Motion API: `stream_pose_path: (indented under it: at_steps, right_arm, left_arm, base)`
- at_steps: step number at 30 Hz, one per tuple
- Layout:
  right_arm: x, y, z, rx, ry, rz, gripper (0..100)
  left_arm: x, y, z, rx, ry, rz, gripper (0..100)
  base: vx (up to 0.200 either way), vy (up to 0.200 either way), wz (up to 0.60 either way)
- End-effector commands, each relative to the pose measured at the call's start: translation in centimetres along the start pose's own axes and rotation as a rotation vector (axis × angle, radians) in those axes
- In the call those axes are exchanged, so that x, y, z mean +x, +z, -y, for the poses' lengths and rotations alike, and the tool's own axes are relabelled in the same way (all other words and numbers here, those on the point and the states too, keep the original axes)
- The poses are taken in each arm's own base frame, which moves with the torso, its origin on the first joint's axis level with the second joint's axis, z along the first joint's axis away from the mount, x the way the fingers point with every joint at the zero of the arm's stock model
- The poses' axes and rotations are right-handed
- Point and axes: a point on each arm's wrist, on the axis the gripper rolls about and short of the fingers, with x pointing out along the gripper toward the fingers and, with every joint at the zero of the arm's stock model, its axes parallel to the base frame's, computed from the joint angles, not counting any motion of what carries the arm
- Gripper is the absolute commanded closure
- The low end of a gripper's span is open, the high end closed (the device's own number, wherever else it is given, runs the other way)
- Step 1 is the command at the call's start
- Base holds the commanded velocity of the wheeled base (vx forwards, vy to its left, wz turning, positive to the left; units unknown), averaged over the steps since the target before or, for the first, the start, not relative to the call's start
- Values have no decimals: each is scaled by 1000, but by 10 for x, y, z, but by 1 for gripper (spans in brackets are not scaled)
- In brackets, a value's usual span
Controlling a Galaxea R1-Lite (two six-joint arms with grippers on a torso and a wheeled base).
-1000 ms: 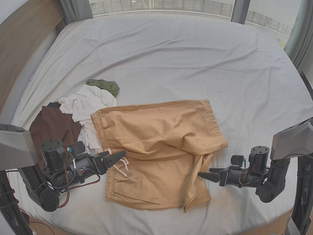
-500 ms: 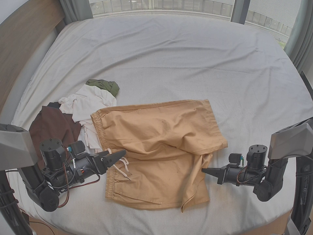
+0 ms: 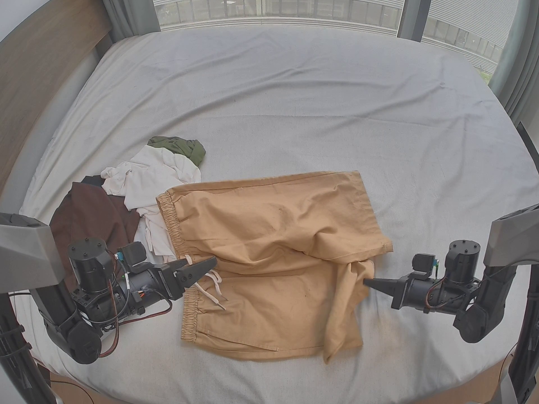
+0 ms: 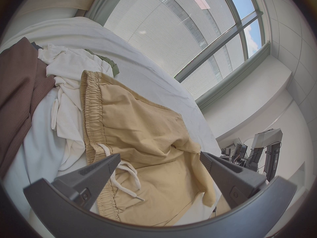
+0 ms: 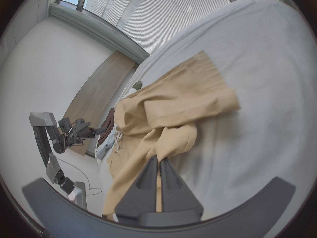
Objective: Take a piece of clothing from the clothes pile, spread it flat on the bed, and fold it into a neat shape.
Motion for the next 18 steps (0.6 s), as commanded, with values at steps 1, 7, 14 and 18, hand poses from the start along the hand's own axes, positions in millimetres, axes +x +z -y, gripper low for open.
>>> stream_pose_path:
  at_steps: [1, 7, 14, 18]
  right_arm:
    - [-13, 11, 5, -17, -33, 47, 100]
    - [-15, 4, 25, -37, -90, 34, 100]
    - [-22, 6, 34, -34, -123, 49, 100]
    - [-25, 8, 37, -50, -137, 58, 100]
  left_arm:
    - [0, -1, 1, 1, -4, -2, 0]
    - [1, -1, 1, 2, -5, -3, 0]
    - [1, -2, 0, 0, -3, -7, 0]
    - [1, -3, 0, -2, -1, -10, 0]
  base:
    - [0, 0, 0]
    - [0, 0, 0]
    - [0, 0, 0]
    - [0, 0, 0]
